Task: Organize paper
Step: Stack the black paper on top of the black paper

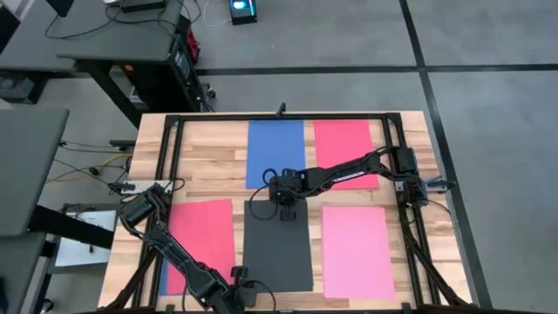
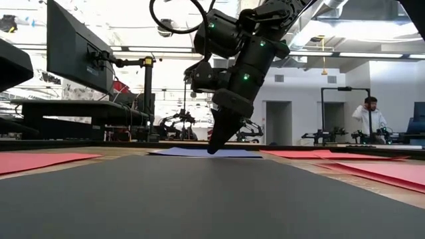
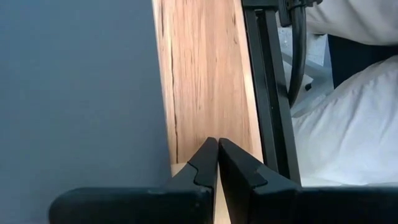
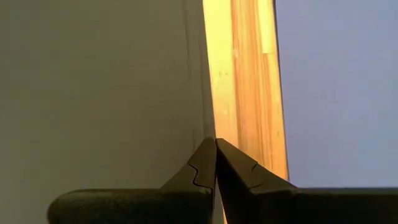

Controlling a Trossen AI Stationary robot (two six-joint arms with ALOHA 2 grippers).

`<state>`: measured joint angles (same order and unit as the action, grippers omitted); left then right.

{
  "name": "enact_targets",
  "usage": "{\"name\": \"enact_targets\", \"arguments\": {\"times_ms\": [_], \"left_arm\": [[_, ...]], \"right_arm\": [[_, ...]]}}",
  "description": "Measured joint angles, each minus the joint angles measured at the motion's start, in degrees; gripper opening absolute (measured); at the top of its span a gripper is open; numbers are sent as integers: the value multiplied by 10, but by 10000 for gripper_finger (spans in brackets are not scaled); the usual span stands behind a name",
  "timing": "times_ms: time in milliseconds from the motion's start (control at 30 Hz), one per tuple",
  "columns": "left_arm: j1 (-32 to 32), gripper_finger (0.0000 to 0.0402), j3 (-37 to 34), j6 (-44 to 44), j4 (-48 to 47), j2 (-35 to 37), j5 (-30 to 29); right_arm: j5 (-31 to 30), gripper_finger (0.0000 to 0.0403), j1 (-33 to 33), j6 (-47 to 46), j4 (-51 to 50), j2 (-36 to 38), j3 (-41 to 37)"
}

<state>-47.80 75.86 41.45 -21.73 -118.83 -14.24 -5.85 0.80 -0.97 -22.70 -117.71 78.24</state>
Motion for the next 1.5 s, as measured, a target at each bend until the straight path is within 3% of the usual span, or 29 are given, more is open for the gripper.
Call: {"name": "enact_targets", "arguments": {"times_ms": [933,1500], "left_arm": [[14,0,-1,3,-31,0,-42],[10,0,-4,-3,-10,19,-23]], "right_arm": [[14,0,0,0,15,0,0],[12,0,-8,-9,7,3,0]]}}
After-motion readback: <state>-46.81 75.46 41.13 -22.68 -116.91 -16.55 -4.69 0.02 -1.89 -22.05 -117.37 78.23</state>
